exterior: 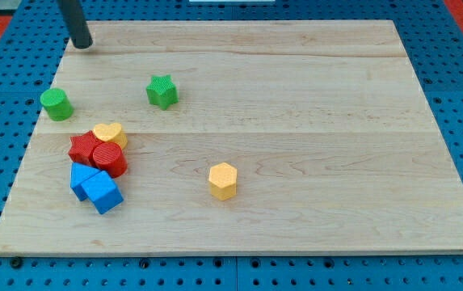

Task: Separate green blocks from group of blocks

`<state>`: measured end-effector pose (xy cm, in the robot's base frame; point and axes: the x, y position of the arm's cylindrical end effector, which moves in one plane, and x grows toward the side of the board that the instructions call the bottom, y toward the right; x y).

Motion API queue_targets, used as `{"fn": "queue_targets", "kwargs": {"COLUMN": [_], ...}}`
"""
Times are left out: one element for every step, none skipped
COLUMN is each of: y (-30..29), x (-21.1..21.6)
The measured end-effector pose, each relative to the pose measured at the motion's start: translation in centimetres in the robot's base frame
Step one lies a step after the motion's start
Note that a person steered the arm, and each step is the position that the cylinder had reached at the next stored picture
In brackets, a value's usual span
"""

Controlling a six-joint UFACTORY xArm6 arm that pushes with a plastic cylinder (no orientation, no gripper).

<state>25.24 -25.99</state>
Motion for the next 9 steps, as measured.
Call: {"fn": "queue_targets", "kwargs": {"y": [0.0,-0.3,-2.3,-2.4,-3.3,-4.5,-4.2,1.7,8.5], "x": [0.0,2.3,6.7,11.6,12.5,13.8,15.0,14.2,14.2]}}
